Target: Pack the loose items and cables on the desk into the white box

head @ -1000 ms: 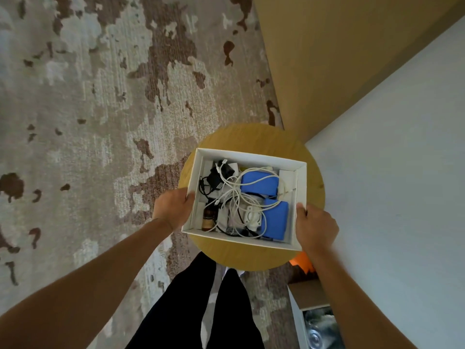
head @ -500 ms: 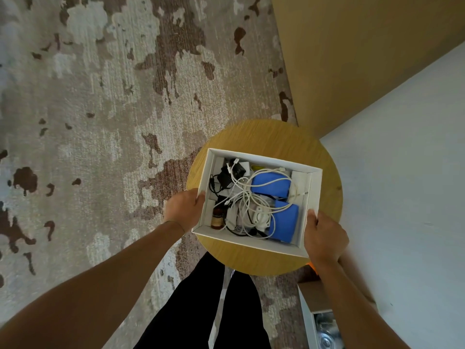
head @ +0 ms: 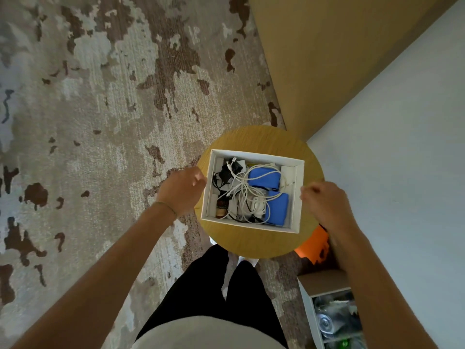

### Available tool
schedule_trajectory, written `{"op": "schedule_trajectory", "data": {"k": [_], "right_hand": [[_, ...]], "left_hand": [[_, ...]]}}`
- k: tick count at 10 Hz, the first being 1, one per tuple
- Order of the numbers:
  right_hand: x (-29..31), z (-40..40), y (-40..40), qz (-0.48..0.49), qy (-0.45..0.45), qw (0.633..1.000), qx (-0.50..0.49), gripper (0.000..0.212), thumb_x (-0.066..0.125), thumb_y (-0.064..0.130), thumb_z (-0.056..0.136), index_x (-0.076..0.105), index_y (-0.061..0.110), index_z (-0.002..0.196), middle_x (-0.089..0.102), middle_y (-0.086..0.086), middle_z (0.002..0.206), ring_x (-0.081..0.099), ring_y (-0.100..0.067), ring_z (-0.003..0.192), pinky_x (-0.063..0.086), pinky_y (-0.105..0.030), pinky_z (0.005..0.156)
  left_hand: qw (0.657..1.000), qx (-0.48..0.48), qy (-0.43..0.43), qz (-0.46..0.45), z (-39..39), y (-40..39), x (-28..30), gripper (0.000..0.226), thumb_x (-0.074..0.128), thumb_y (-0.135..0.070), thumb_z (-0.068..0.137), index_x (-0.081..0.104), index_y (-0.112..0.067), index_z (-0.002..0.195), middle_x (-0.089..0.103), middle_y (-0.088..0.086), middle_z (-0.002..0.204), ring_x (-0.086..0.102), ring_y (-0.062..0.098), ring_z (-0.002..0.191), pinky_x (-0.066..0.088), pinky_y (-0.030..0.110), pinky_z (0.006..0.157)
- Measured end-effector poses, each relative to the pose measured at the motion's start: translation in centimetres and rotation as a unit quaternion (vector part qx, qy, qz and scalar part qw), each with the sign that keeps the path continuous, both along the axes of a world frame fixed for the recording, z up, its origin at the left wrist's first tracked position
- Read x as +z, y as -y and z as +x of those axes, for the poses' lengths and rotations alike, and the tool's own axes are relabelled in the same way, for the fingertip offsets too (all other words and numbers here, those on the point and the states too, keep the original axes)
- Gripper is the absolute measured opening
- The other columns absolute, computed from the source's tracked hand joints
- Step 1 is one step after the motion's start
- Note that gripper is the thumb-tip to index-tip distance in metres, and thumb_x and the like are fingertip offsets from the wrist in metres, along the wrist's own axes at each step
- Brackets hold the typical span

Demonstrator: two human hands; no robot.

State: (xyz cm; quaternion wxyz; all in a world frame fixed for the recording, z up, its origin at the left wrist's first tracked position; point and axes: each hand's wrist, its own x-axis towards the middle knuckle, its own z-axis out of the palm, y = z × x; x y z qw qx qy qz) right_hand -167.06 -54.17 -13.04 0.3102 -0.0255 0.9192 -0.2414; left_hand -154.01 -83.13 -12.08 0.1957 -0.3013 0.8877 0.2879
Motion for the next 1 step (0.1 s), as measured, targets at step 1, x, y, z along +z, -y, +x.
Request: {"op": "schedule_trajectory", "data": {"k": [1], "right_hand": [[9.58, 1.7, 1.05, -0.303, -0.025, 0.947, -0.107, 0.024, 0.055, 0.025, 0.096, 0.071, 0.025, 0.077, 0.059, 0.003, 0.057, 0.055, -0.008, 0.055, 0.046, -0.017, 0.054]], "left_hand": [[0.969, 0.009, -0.238, 0.069, 0.97, -1.7, 9.24, 0.016, 0.052, -0.02, 0.096, 0.066, -0.027, 0.096, 0.068, -0.015, 0.091, 0.064, 0.002, 0.087, 0.047, 0.014, 0.074]]}}
